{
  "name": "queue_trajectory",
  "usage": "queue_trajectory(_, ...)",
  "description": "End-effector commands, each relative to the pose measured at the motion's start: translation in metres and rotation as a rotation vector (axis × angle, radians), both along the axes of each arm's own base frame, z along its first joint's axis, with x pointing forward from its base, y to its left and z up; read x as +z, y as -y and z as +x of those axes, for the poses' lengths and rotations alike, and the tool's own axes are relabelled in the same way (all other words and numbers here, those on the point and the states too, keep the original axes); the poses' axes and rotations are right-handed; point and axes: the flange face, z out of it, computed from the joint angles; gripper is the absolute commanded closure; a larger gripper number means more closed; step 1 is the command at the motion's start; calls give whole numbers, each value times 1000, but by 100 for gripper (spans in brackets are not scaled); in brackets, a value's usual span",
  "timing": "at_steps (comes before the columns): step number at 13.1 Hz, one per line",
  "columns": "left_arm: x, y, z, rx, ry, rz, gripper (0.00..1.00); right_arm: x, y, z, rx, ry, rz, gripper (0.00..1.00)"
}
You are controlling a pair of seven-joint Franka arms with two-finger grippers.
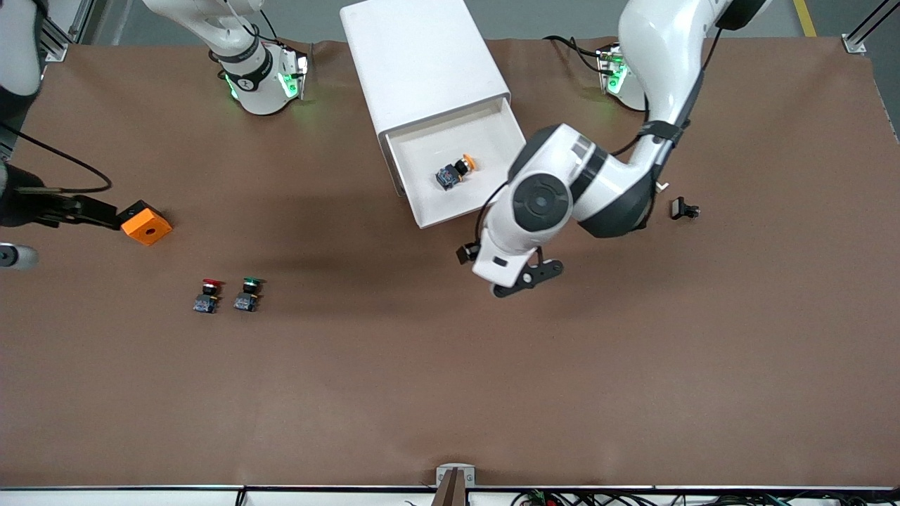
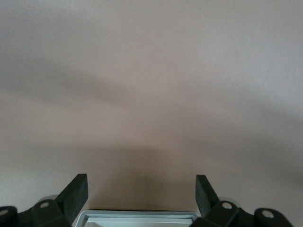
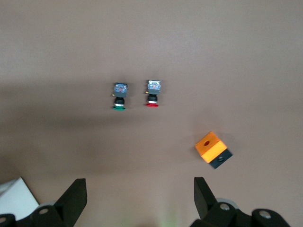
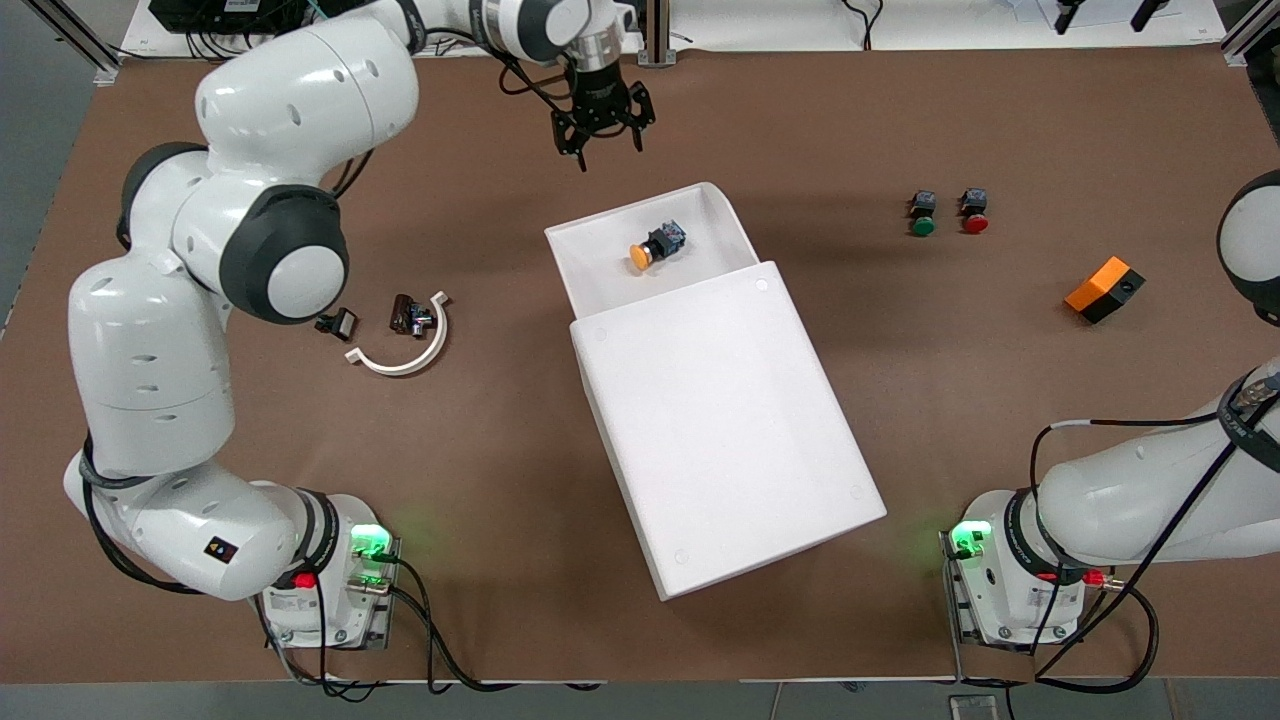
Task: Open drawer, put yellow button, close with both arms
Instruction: 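Push the drawer shut into the cabinet with the left gripper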
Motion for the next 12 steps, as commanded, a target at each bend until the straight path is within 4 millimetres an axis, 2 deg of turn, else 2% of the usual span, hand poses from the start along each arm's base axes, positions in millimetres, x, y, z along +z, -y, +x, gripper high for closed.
queue_trajectory(1, 7, 17, -25, -55, 32, 23, 0, 20, 14, -6, 58, 24, -1, 0)
queue_trajectory(6, -3, 48, -61, -109, 17, 48, 0, 21, 14, -5, 56, 28, -4, 0)
queue_trajectory(9, -10, 61, -79, -107, -7, 58, 0, 38, 19, -7, 40, 61, -7, 0)
queue_trajectory(10, -10, 64, -82, -101, -10, 60, 0, 38, 20, -9, 35, 44, -7, 0)
queue_trajectory(12, -12, 75, -96, -88, -31, 57, 0, 36, 12, -11, 40, 20, -2, 0)
